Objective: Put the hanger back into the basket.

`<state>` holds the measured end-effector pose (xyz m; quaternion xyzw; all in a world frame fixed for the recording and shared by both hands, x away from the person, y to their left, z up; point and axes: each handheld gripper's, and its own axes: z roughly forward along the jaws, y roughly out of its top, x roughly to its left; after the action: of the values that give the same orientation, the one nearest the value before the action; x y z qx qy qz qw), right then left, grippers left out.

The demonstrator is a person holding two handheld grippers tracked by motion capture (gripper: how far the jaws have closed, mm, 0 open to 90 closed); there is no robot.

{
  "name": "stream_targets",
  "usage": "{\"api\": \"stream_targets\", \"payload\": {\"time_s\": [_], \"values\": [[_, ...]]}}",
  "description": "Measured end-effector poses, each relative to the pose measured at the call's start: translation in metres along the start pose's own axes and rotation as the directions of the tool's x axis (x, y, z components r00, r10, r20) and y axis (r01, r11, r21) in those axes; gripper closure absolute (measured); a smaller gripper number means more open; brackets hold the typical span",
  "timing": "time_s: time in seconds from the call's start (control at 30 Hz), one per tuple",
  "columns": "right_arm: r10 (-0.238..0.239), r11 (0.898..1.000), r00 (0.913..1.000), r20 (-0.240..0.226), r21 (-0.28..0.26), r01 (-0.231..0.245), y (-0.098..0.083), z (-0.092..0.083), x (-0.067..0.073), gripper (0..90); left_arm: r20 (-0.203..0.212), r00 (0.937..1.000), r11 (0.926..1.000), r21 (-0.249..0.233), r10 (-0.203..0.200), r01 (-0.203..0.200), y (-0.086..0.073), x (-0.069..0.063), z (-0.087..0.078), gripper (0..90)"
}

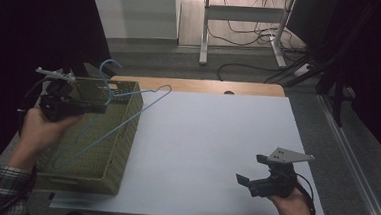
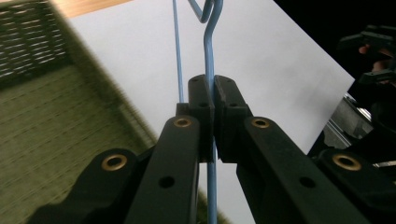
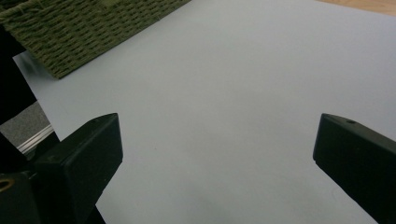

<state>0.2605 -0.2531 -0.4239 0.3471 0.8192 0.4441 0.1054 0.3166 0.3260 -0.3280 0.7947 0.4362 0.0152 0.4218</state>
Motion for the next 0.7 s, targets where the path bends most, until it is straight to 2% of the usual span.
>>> {"api": "stream_targets", "payload": {"time_s": [0.2,0.4,0.47,0.7], "values": [[0.020,1.000,0.9996,0.022,0.003,-0.020,-0.008,-0.004,-0.005,1.4,-0.043,0.9990,0.9996,-0.025,-0.012,0.011,-0.013,0.025,-0.017,87.4],[0.034,0.999,0.9986,0.040,0.013,-0.034,-0.014,-0.006,-0.010,1.4,-0.091,0.9953,0.9985,-0.049,-0.031,0.026,-0.026,0.047,-0.030,87.5],[0.037,0.999,0.9982,0.047,0.015,-0.038,-0.016,-0.007,-0.012,1.4,-0.102,0.9937,0.9977,-0.053,-0.046,0.041,-0.029,0.053,-0.032,87.5],[0.046,0.999,0.9973,0.058,0.019,-0.047,-0.019,-0.008,-0.015,1.5,-0.126,0.9900,0.9957,-0.075,-0.063,0.054,-0.044,0.074,-0.035,87.5]]}}
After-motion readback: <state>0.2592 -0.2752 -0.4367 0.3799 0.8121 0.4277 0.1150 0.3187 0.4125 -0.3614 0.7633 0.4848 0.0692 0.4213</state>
